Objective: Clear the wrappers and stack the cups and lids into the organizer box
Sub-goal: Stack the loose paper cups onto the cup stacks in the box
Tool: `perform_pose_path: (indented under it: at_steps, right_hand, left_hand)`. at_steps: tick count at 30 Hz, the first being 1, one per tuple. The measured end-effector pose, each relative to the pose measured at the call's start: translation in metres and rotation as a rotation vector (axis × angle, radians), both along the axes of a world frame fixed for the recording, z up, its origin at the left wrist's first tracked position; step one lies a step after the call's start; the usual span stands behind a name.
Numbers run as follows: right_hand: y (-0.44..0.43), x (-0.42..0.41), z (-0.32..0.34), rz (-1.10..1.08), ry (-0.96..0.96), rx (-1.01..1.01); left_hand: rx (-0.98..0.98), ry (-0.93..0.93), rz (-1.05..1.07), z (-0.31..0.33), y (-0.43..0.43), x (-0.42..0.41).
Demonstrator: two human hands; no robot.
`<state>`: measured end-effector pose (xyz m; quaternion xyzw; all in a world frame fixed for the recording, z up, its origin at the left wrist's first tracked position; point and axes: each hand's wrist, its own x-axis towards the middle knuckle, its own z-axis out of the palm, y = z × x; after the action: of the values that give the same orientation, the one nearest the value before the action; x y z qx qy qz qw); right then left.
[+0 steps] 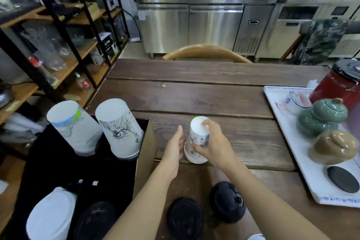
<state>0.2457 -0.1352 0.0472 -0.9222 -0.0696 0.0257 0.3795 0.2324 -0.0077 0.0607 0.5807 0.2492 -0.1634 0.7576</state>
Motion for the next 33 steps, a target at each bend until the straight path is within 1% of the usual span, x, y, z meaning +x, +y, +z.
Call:
perform_pose_path:
  at_steps: [3, 8, 10, 13, 16, 19, 22, 25, 27, 29, 33]
  right_hand:
    - [-0.005, 0.001, -0.008, -0.011, 0.016, 0.123]
    - [-0.005, -0.001, -0.022, -0.044, 0.162, 0.317]
    - [-0.005, -0.002, -0.022, -0.047, 0.153, 0.345]
    - [-0.004, -0.005, -0.013, -0.090, 0.073, 0.341]
    - [0.000, -0.007, 0.011, -0.138, -0.011, 0.363]
    - [0.006, -0.006, 0.052, -0.151, -0.123, 0.440]
    - [0.018, -0.006, 0.103, -0.119, -0.247, 0.526]
    - [0.040, -0.008, 0.146, -0.045, -0.332, 0.564]
    - [0.062, -0.010, 0.164, 0.007, -0.349, 0.577]
    - [0.084, -0.011, 0.174, 0.065, -0.338, 0.584]
    - [0.126, -0.016, 0.177, 0.155, -0.309, 0.505]
  left_hand:
    - [0.043, 0.009, -0.012, -0.003, -0.004, -0.001]
    - [0.094, -0.002, 0.004, -0.009, -0.009, -0.003]
    - [0.138, -0.021, -0.010, -0.009, -0.011, -0.006]
    - [0.191, -0.068, -0.021, 0.000, -0.010, -0.006]
    - [0.203, -0.191, -0.028, 0.028, -0.010, -0.008]
    - [0.256, -0.393, -0.003, 0.073, -0.004, -0.013]
    - [0.388, -0.614, 0.044, 0.126, 0.013, -0.024]
    - [0.446, -0.755, 0.137, 0.167, 0.035, -0.037]
    - [0.495, -0.822, 0.190, 0.185, 0.052, -0.045]
    - [0.520, -0.848, 0.242, 0.192, 0.072, -0.050]
    - [0.545, -0.802, 0.333, 0.187, 0.108, -0.056]
